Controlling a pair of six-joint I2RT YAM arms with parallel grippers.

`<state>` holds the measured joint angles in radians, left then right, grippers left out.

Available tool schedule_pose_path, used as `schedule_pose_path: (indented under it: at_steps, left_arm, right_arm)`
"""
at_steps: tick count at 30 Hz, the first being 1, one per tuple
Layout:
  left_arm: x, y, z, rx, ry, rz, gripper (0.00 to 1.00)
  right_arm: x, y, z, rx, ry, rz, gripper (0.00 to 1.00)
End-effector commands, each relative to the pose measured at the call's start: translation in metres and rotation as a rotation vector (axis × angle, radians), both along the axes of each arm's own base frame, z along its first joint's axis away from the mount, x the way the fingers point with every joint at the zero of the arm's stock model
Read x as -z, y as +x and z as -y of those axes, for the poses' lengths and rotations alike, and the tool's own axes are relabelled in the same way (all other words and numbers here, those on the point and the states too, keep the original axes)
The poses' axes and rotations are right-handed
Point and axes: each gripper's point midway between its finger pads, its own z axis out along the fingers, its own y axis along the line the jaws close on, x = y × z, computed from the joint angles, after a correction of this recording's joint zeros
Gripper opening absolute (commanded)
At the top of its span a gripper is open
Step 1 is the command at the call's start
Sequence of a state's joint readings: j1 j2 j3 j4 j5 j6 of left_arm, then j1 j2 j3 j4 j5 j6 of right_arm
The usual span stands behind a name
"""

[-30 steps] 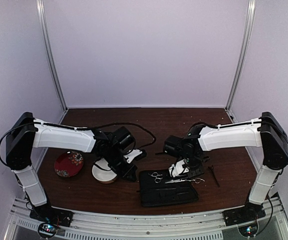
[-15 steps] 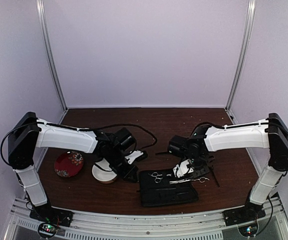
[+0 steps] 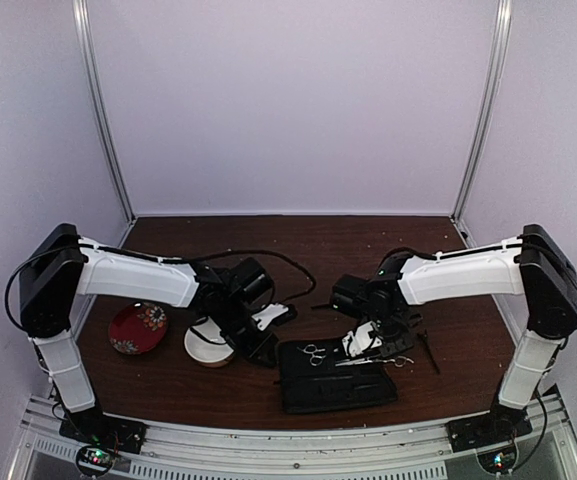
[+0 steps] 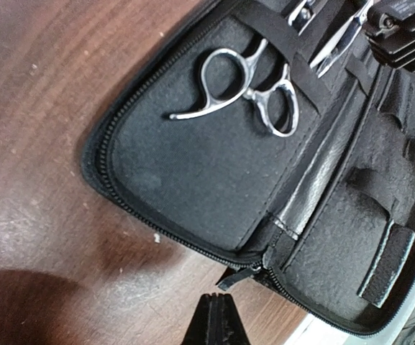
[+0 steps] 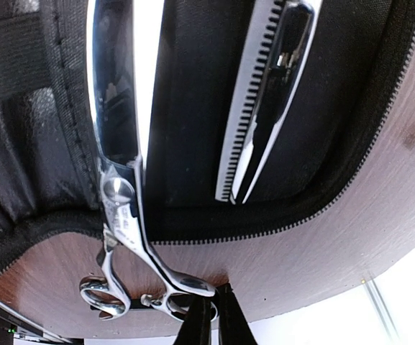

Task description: Sort the hair-cutting tools

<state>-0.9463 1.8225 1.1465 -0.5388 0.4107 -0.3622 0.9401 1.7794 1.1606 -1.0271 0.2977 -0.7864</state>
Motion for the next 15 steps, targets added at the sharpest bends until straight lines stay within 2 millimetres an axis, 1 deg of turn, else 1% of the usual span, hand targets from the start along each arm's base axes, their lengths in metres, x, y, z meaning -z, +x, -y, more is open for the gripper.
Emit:
schedule_pose_path:
  at_steps: [1,8,12,15]
  left_arm:
    - [0.002,0.000,0.013,0.016,-0.040,-0.025,0.00]
    - [0.005,0.001,0.014,0.007,-0.037,-0.025,0.00]
    - [0.007,0.001,0.013,0.000,-0.034,-0.030,0.00]
    - [0.006,0.001,0.013,0.000,-0.036,-0.026,0.00]
  right_arm:
    - [-0.001,0.007,-0.014,-0.020,0.038,0.017,0.00]
    - [0.006,0.002,-0.018,-0.065,0.031,-0.014,0.00]
    - [0.008,-0.002,-0.013,-0.077,0.020,-0.026,0.00]
    - [0.004,-0.008,-0.011,-0.089,0.030,-0.034,0.00]
